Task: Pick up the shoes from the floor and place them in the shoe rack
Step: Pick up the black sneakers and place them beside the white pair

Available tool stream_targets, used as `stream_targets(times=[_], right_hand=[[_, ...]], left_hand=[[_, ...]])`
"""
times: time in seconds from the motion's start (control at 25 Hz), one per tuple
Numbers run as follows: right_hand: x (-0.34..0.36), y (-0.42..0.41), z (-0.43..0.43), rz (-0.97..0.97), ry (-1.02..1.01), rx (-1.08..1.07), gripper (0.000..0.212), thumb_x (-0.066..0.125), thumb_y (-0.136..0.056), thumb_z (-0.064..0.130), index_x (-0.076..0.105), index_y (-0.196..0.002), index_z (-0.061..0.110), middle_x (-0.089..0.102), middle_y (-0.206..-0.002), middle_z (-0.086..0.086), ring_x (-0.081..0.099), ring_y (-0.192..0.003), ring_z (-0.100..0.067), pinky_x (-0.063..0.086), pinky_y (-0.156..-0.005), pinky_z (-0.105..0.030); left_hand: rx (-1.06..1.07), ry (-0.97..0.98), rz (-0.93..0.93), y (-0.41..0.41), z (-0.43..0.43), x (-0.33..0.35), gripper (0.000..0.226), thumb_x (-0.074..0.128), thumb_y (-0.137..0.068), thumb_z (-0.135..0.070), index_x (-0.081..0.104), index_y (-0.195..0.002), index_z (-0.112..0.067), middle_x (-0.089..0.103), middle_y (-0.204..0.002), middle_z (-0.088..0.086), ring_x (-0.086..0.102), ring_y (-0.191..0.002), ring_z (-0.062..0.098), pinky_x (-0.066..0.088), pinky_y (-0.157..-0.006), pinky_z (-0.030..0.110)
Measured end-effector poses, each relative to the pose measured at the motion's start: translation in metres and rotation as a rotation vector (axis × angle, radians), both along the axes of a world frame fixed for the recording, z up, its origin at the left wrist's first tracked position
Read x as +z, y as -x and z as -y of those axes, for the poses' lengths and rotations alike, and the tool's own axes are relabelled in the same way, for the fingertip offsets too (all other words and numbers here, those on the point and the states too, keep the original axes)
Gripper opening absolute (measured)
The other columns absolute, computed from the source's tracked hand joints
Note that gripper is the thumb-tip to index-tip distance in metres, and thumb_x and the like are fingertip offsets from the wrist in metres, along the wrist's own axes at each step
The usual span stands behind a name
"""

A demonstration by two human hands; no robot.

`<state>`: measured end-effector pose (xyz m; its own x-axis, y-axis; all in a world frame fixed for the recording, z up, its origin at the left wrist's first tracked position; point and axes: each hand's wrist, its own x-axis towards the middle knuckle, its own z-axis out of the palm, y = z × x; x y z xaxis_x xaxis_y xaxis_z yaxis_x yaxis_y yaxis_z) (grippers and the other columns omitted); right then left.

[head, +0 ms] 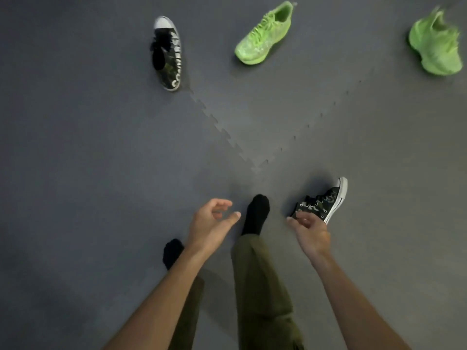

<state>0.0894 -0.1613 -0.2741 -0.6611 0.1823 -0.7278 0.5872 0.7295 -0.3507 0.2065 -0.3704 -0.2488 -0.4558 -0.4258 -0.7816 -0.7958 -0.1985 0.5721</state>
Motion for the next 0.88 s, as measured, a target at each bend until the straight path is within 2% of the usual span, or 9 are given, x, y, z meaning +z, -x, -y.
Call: stream_targets(times=[0.08,0.16,0.32,0.44,0.52,0.6,0.68,0.88], right_hand=[[-0.037,0.027,-0.016,0.031,-0.039,0.008,0.035,0.078,-0.082,0.035,0.069,-0.110,0.017,0.071,-0.099,0.000,0.067,-0.093,-0.019,0.050,-0.084,-0.028],[-0.074,0.047,-0.023,0.063,-0.074,0.031,0.041,0.076,-0.083,0.040,0.067,-0.117,0.019,0.070,-0.105,0.001,0.066,-0.097,-0.018,0.052,-0.086,-0.030],[-0.135,0.074,-0.031,0.119,-0.163,0.074,0.056,0.074,-0.083,0.044,0.056,-0.131,0.022,0.066,-0.116,0.000,0.064,-0.107,-0.023,0.054,-0.090,-0.038],[-0.177,0.085,-0.034,0.160,-0.244,0.071,0.058,0.073,-0.082,0.045,0.054,-0.131,0.023,0.066,-0.120,-0.004,0.063,-0.111,-0.027,0.054,-0.092,-0.042],[-0.199,0.088,-0.035,0.172,-0.303,0.069,0.059,0.072,-0.081,0.046,0.054,-0.131,0.022,0.066,-0.123,-0.007,0.060,-0.115,-0.030,0.053,-0.094,-0.045],[-0.218,0.088,-0.038,0.163,-0.363,0.061,0.060,0.072,-0.079,0.045,0.053,-0.130,0.021,0.066,-0.123,-0.008,0.060,-0.116,-0.032,0.051,-0.093,-0.045],[-0.233,0.085,-0.044,0.136,-0.423,0.056,0.063,0.075,-0.077,0.042,0.050,-0.131,0.019,0.063,-0.126,-0.011,0.059,-0.116,-0.034,0.050,-0.091,-0.045],[-0.273,0.064,-0.067,0.000,-0.650,0.188,0.095,0.084,-0.065,0.040,0.031,-0.141,0.020,0.050,-0.127,-0.018,0.052,-0.117,-0.040,0.050,-0.084,-0.051]], left_hand=[[-0.030,0.022,0.050,0.040,0.004,-0.035,0.025,0.082,-0.079,-0.029,0.063,-0.090,-0.041,0.072,-0.104,-0.009,0.069,-0.090,0.013,0.055,-0.087,0.032],[-0.041,0.011,0.107,0.078,0.001,-0.078,0.025,0.082,-0.078,-0.030,0.064,-0.091,-0.039,0.073,-0.102,-0.004,0.069,-0.087,0.016,0.055,-0.084,0.036],[-0.138,-0.067,0.198,0.134,-0.031,-0.151,0.024,0.080,-0.080,-0.030,0.066,-0.098,-0.033,0.073,-0.102,-0.004,0.070,-0.098,0.018,0.057,-0.089,0.039],[-0.186,-0.135,0.222,0.160,-0.066,-0.191,0.026,0.080,-0.082,-0.027,0.067,-0.105,-0.025,0.072,-0.100,-0.005,0.069,-0.096,0.015,0.057,-0.088,0.033],[-0.201,-0.171,0.241,0.171,-0.087,-0.216,0.025,0.081,-0.079,-0.028,0.068,-0.100,-0.027,0.073,-0.096,-0.006,0.070,-0.093,0.015,0.058,-0.090,0.038],[-0.223,-0.191,0.254,0.178,-0.106,-0.243,0.023,0.082,-0.078,-0.029,0.067,-0.096,-0.029,0.072,-0.092,-0.007,0.070,-0.092,0.015,0.057,-0.093,0.040],[-0.287,-0.207,0.257,0.183,-0.123,-0.264,0.025,0.080,-0.078,-0.033,0.067,-0.099,-0.029,0.072,-0.095,-0.008,0.069,-0.095,0.013,0.055,-0.093,0.037],[-0.444,-0.286,0.310,0.183,-0.162,-0.307,0.037,0.076,-0.079,-0.035,0.068,-0.113,-0.024,0.074,-0.110,-0.003,0.067,-0.108,0.017,0.053,-0.099,0.036]])
